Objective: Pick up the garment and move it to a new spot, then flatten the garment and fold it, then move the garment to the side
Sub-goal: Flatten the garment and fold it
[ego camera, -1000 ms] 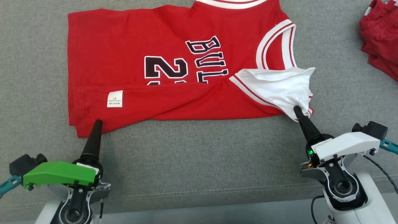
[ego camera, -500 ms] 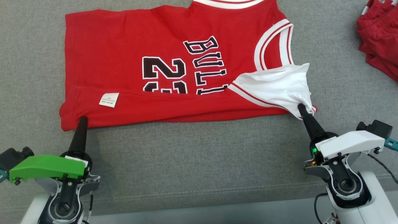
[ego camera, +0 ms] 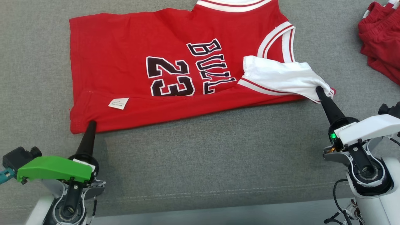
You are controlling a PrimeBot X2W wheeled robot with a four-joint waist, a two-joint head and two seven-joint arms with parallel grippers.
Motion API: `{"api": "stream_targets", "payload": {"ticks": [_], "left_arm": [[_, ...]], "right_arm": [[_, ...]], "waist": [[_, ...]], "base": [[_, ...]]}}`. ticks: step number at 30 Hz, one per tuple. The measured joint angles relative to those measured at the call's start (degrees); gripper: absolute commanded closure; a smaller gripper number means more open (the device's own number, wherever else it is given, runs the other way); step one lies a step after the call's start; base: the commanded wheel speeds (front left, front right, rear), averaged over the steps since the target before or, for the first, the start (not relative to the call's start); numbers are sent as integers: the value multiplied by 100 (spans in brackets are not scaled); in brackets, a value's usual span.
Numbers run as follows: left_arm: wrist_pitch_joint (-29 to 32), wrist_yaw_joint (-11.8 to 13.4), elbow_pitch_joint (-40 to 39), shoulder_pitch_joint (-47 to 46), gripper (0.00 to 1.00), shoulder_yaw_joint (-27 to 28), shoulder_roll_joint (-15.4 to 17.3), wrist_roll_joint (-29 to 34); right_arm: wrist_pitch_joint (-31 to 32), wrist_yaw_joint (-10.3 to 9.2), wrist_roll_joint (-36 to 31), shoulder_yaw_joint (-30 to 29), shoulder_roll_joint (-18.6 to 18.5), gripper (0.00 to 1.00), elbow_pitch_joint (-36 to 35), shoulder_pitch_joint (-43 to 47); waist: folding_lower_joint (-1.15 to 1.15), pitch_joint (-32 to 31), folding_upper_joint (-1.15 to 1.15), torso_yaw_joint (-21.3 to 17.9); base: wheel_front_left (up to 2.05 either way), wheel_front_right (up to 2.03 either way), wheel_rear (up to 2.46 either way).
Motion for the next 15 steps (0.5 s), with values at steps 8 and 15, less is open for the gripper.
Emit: {"api": "stream_targets", "payload": {"ticks": [8, 15], "left_arm": [[-36, 0, 55, 33, 100, -46, -230, -54], [-96, 0, 49, 62, 100, 5, -200, -47]], "right_arm": [[254, -2, -2, 133, -81, 100, 56, 121], [408, -8, -2, 252, -129, 100, 66, 439]], "waist": [[0, -55, 0, 114], [0, -77, 0, 171]], "base": [[0, 0, 0], [0, 0, 0]]}}
